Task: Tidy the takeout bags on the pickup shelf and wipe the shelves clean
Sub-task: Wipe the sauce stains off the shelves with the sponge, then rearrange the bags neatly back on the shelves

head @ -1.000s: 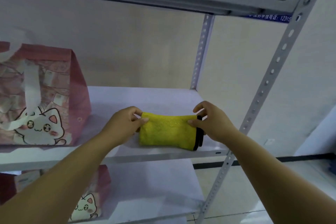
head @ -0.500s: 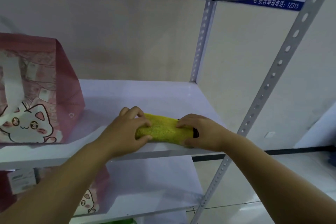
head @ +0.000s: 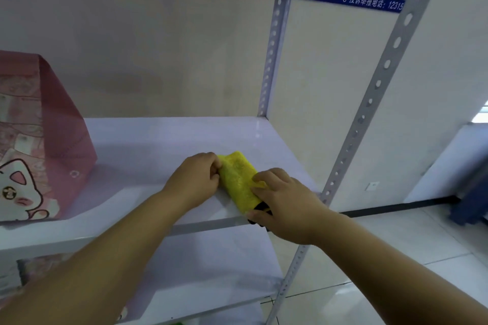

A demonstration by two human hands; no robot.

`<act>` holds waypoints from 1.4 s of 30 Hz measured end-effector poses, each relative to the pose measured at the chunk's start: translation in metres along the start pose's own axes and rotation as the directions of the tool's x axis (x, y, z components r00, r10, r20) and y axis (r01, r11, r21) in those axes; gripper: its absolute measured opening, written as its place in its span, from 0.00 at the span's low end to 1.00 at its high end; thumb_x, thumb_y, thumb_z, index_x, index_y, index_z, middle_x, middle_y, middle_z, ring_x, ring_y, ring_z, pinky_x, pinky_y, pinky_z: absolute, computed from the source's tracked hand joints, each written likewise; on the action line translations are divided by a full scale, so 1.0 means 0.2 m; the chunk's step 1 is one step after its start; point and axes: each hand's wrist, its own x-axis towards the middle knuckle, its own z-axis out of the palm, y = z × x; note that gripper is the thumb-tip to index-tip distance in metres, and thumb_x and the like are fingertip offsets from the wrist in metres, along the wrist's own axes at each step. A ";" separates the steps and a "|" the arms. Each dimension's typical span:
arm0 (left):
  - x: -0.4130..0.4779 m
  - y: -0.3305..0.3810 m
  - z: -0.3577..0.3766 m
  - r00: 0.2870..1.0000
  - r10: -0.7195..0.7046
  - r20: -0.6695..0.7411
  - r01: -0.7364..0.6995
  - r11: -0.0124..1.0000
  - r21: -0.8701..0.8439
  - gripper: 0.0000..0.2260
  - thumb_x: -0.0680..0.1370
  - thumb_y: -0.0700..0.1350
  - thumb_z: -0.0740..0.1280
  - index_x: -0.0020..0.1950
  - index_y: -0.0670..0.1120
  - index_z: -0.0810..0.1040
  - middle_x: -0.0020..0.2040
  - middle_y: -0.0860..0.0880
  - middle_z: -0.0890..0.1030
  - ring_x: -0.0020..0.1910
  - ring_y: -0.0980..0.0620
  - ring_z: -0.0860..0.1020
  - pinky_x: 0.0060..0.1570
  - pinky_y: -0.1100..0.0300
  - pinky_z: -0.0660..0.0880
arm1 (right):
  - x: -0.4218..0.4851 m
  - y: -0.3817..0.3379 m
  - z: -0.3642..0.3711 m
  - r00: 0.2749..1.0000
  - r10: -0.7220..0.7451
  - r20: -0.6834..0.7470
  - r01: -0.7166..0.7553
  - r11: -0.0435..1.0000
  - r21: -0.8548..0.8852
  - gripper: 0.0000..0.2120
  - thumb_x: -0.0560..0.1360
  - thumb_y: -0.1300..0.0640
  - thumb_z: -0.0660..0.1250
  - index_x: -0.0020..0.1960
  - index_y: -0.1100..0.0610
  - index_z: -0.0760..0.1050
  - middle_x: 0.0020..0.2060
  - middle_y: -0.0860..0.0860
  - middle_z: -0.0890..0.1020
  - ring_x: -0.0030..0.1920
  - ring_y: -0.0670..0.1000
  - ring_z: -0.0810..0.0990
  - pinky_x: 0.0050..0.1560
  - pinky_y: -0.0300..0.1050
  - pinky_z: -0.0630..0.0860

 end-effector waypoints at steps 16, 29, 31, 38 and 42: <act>0.20 0.17 0.23 0.945 0.126 0.302 -0.183 0.968 0.169 0.21 0.78 0.58 0.58 0.71 0.62 0.62 0.69 0.56 0.70 0.66 0.46 0.62 0.61 0.49 0.66 | -0.03 0.08 -0.02 0.939 0.343 0.040 -0.343 0.939 -0.006 0.15 0.79 0.47 0.52 0.59 0.56 0.66 0.56 0.54 0.74 0.56 0.57 0.72 0.43 0.49 0.70; -0.04 0.08 -0.08 0.968 0.152 0.200 -0.184 0.971 0.152 0.14 0.75 0.58 0.64 0.60 0.58 0.74 0.57 0.56 0.77 0.53 0.54 0.74 0.53 0.55 0.74 | -0.01 -0.05 -0.22 0.930 0.360 -0.073 -0.356 0.932 0.063 0.17 0.76 0.43 0.59 0.61 0.49 0.71 0.54 0.50 0.77 0.54 0.55 0.75 0.47 0.47 0.71; -0.11 0.07 -0.21 0.970 0.158 0.185 -0.190 0.968 0.167 0.13 0.75 0.59 0.64 0.58 0.59 0.74 0.54 0.58 0.78 0.49 0.56 0.75 0.50 0.56 0.75 | -0.01 -0.11 -0.28 0.934 0.332 -0.133 -0.323 0.943 0.082 0.15 0.76 0.42 0.59 0.57 0.50 0.73 0.51 0.51 0.78 0.49 0.55 0.76 0.42 0.46 0.69; -0.37 0.10 -0.68 0.972 0.231 0.031 -0.232 0.946 0.227 0.10 0.74 0.59 0.64 0.53 0.60 0.76 0.45 0.64 0.77 0.43 0.62 0.76 0.43 0.60 0.75 | -0.01 -0.40 -0.57 0.907 0.237 -0.349 -0.188 0.968 0.169 0.15 0.75 0.41 0.61 0.56 0.47 0.75 0.47 0.43 0.82 0.47 0.48 0.79 0.45 0.43 0.73; -0.49 0.18 -0.94 0.952 0.303 -0.042 -0.287 0.932 0.223 0.10 0.74 0.59 0.64 0.52 0.59 0.77 0.44 0.63 0.78 0.43 0.61 0.77 0.45 0.57 0.76 | -0.03 -0.55 -0.76 0.866 0.216 -0.451 -0.152 0.973 0.173 0.13 0.75 0.41 0.62 0.52 0.47 0.76 0.39 0.40 0.78 0.45 0.48 0.79 0.43 0.43 0.73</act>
